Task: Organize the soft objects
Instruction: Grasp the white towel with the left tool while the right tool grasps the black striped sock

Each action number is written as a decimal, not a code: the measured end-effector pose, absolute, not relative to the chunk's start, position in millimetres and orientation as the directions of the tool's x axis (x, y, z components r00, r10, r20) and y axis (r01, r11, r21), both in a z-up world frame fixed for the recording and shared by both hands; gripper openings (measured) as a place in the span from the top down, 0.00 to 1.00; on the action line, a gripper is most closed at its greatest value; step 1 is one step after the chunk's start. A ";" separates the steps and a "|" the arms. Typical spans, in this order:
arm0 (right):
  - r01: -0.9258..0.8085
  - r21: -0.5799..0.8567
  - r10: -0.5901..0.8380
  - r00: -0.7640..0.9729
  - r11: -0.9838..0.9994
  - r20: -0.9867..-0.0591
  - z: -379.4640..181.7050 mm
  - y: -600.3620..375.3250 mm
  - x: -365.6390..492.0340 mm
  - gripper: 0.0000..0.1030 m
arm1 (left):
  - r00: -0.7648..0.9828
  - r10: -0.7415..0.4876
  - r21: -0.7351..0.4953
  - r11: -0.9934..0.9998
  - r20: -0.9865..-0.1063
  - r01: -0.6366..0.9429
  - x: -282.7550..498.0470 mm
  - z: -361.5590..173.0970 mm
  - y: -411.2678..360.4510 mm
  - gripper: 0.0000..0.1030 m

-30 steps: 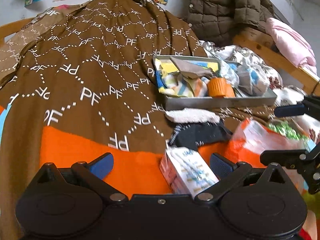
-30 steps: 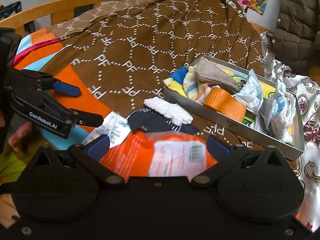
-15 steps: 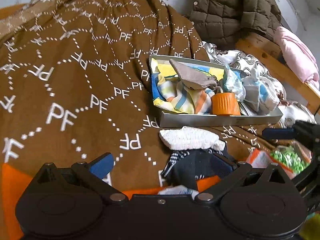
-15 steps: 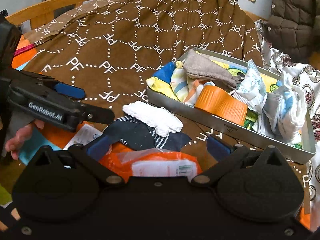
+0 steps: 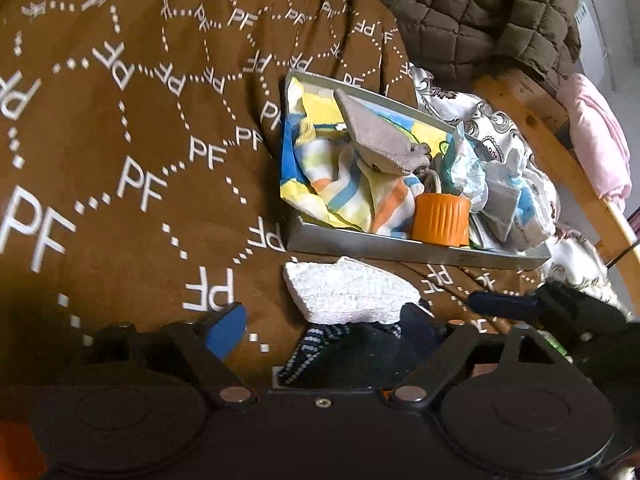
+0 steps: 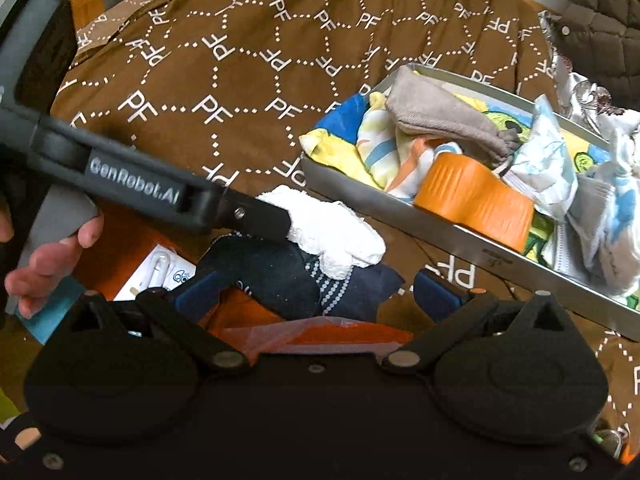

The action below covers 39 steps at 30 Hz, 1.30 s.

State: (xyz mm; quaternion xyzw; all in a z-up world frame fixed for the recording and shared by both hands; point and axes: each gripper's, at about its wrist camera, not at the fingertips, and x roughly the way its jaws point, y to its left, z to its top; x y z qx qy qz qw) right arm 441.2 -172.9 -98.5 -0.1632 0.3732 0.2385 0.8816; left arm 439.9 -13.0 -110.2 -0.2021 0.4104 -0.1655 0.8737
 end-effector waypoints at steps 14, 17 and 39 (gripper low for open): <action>-0.518 -0.010 0.318 0.541 0.855 -0.778 -126.3 -168.8 475.0 0.13 | 0.527 -0.545 -0.646 0.763 -0.652 -0.010 466.2 -125.4 -11.3 0.45; -0.522 -0.038 0.304 0.552 0.852 -0.776 -132.2 -168.9 473.4 0.20 | 0.527 -0.545 -0.654 0.756 -0.652 -0.027 467.8 -125.9 -9.5 0.53; -0.527 -0.130 0.265 0.607 0.840 -0.749 -118.8 -166.0 449.4 0.82 | 0.580 -0.514 -0.639 0.769 -0.632 -0.015 460.7 -101.1 -8.8 0.80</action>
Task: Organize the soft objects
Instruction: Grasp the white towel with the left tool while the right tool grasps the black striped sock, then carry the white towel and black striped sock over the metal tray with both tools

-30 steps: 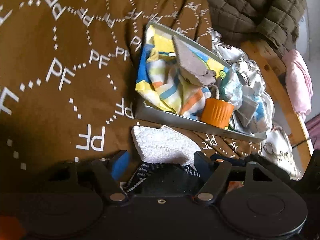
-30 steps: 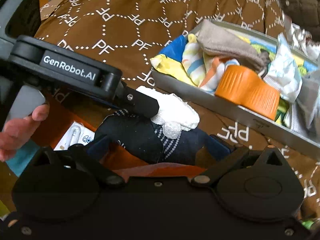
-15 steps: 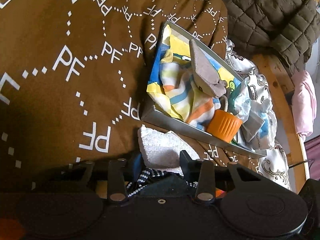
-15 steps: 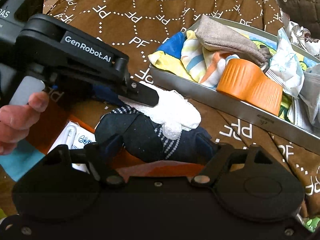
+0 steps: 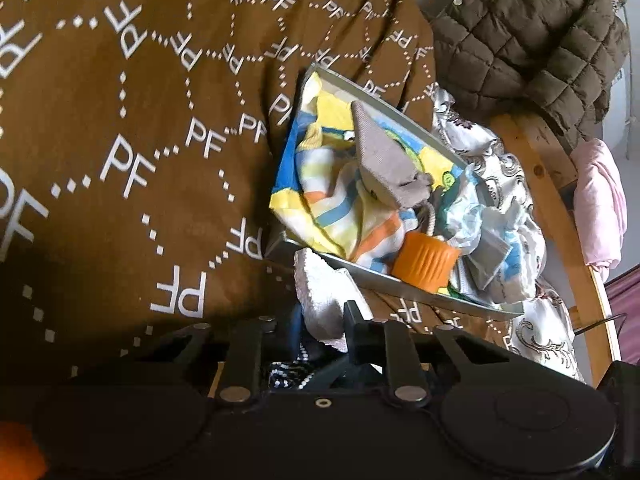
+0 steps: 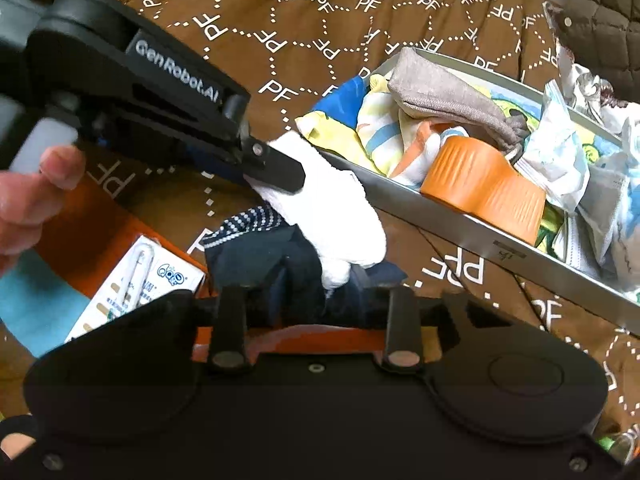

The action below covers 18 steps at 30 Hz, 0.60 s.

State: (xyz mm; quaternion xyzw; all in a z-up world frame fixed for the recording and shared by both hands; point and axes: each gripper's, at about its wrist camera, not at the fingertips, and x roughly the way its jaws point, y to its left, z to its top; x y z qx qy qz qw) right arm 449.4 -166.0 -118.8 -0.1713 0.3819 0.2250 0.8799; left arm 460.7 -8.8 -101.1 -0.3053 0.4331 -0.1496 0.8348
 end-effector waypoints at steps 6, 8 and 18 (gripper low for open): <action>-0.551 -0.206 0.243 0.632 0.809 -0.736 -107.7 -156.2 436.0 0.91 | 0.607 -0.511 -0.628 0.778 -0.609 0.026 453.5 -80.5 -7.0 0.84; -0.557 -0.242 0.230 0.645 0.795 -0.729 -103.4 -152.3 430.0 0.91 | 0.615 -0.511 -0.621 0.783 -0.601 0.044 450.0 -73.5 -8.0 0.85; -0.550 -0.293 0.186 0.654 0.782 -0.733 -84.6 -153.9 410.8 0.97 | 0.653 -0.510 -0.602 0.792 -0.559 0.103 431.8 -42.1 -8.5 0.89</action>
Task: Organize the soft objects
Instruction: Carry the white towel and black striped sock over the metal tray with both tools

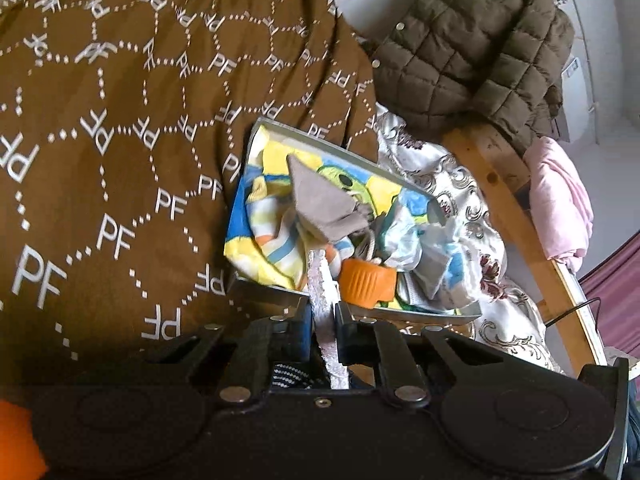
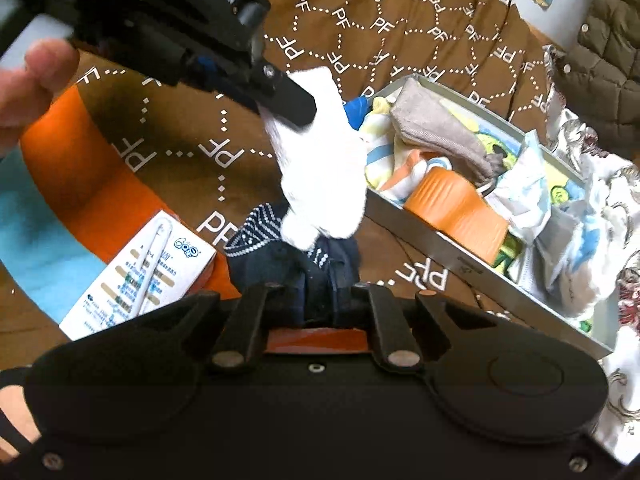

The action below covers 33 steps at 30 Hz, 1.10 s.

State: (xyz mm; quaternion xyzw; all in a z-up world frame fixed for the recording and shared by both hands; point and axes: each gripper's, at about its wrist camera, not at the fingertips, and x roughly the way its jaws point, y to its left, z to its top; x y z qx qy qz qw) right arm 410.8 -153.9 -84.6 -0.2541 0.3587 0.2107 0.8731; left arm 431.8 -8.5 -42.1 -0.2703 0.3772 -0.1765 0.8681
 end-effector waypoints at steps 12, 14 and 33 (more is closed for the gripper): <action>-0.508 -0.380 0.155 0.732 0.773 -0.663 -52.8 -164.1 389.9 1.00 | 0.705 -0.474 -0.588 0.803 -0.528 0.100 422.2 -17.4 -1.2 0.90; -0.500 -0.388 0.148 0.739 0.774 -0.657 -48.1 -167.1 389.5 1.00 | 0.707 -0.471 -0.584 0.805 -0.528 0.100 421.2 -15.6 -0.2 0.90; -0.292 -0.338 0.132 0.896 0.895 -0.424 63.5 -229.6 440.8 1.00 | 0.789 -0.386 -0.416 0.891 -0.478 0.183 473.1 71.6 -48.6 0.90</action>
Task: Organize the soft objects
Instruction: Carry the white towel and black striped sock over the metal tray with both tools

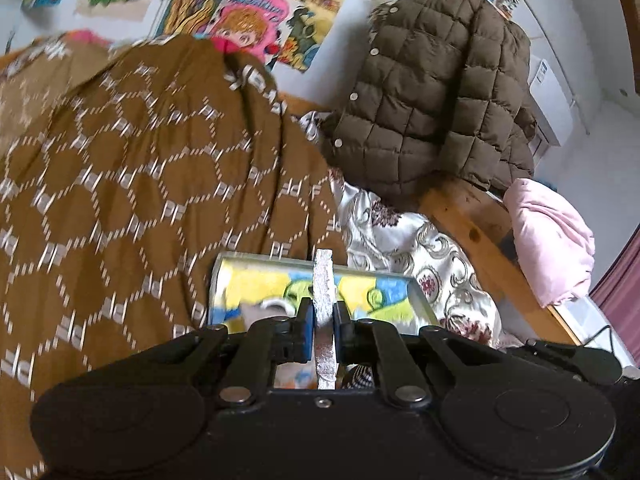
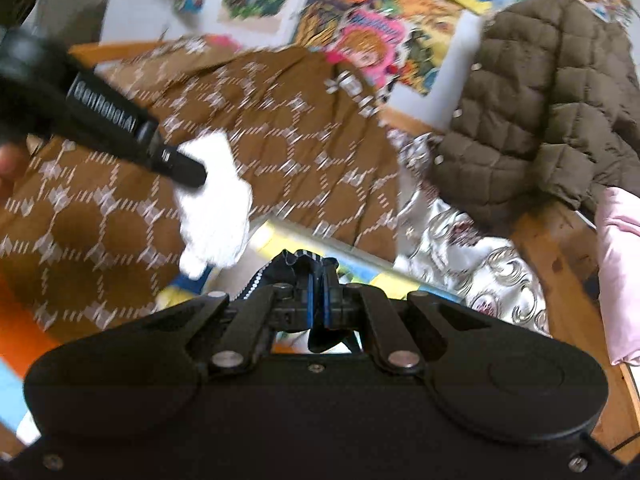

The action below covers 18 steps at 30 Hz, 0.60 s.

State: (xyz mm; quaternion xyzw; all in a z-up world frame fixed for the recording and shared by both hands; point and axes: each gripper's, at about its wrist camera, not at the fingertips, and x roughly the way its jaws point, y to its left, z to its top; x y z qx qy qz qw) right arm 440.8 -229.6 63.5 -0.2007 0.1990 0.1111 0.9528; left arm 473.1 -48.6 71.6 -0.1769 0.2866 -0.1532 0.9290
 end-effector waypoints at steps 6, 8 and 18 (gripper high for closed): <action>-0.191 -0.217 0.098 0.921 0.957 -0.378 78.3 -271.8 490.7 1.00 | 0.809 -0.340 -0.305 0.929 -0.479 0.209 513.3 81.1 -88.5 0.90; -0.151 -0.166 0.081 0.926 0.974 -0.369 77.8 -287.9 505.7 1.00 | 0.807 -0.342 -0.313 0.927 -0.482 0.206 525.8 73.5 -99.2 0.90; -0.040 -0.062 0.012 0.918 0.997 -0.395 23.0 -344.8 547.8 1.00 | 0.782 -0.357 -0.319 0.924 -0.511 0.213 556.8 19.5 -133.4 0.90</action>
